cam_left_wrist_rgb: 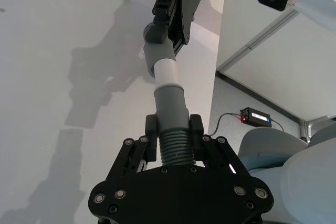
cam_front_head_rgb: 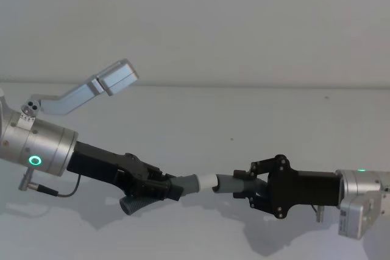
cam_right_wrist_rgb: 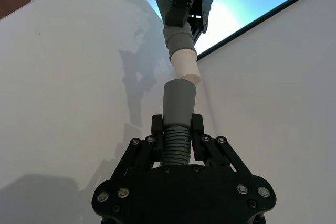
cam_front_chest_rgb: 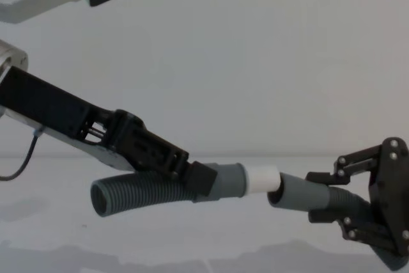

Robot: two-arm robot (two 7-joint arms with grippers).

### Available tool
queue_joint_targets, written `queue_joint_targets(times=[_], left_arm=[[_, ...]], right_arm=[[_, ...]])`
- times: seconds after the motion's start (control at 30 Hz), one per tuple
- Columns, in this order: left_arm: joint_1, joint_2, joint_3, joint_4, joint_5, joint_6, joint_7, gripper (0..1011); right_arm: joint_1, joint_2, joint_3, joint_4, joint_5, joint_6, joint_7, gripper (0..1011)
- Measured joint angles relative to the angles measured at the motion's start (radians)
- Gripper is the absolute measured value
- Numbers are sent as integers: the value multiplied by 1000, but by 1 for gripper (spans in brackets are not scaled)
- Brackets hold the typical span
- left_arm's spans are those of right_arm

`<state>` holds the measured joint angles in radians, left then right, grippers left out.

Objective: Use both hands to pick up one end of the pipe from the table, align the ends, and insert them.

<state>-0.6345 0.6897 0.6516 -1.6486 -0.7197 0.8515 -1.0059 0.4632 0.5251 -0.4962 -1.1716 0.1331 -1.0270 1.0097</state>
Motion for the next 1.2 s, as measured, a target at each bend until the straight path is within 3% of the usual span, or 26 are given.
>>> queue_joint_targets(times=[0.8,1.2], left_arm=[[-8,12,10,1,-20,18,21,349],[-31,0,29,30,-22,8,13,349]], right_arm=[[17,3,-25,14,30,29,-7,275],[24,7,-40,20,36,26,-5,278]])
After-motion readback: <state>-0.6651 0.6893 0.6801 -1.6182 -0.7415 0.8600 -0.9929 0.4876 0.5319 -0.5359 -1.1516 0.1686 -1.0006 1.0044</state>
